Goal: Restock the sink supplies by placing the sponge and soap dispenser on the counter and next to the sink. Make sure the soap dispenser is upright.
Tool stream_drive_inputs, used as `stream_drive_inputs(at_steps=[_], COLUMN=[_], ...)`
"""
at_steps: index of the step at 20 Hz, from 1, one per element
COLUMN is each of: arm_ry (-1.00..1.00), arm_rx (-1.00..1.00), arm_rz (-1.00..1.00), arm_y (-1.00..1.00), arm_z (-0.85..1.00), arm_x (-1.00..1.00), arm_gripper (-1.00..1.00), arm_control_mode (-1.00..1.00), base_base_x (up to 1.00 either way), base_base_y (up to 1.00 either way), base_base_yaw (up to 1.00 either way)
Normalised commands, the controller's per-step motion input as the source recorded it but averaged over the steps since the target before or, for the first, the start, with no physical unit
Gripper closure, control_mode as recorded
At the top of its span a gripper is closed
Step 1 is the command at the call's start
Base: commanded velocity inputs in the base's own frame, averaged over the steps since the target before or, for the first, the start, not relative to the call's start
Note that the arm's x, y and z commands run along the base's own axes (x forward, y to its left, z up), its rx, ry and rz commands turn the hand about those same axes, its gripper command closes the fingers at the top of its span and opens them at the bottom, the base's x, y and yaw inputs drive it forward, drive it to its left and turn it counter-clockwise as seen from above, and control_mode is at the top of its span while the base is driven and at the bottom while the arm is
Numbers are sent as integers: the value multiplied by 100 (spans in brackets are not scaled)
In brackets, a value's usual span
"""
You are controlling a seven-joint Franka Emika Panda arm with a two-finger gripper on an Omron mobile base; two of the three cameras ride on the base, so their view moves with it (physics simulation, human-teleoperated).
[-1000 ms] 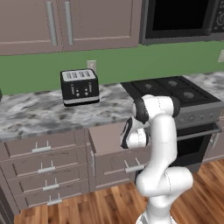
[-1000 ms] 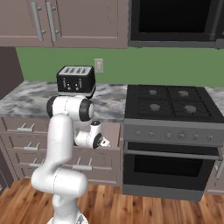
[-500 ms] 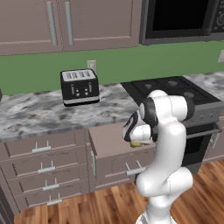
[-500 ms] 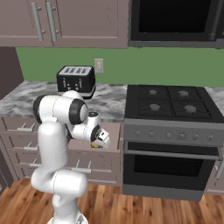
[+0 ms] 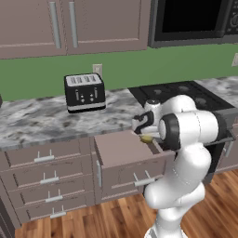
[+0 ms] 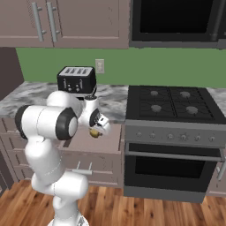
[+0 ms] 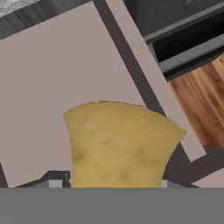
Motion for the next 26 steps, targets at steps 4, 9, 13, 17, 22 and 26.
stream_drive_inputs(at_steps=[4,9,13,17,22,26], arm_ry=[-9,-8,0,0,0,0], arm_rx=[0,-2,-8,-2,-1,0], arm_rz=[0,0,0,4,9,0], arm_y=[0,19,51,32,36,0], arm_z=[100,97,27,-4,0,0], arm_x=[-57,-76,-44,-34,-18,0], arm_gripper=[100,100,100,100,100,100], arm_control_mode=[-100,-100,-100,-100,100,100], base_base_x=[0,0,0,0,-14,-20], base_base_y=[0,0,0,0,30,90], base_base_yaw=[0,0,0,0,13,48])
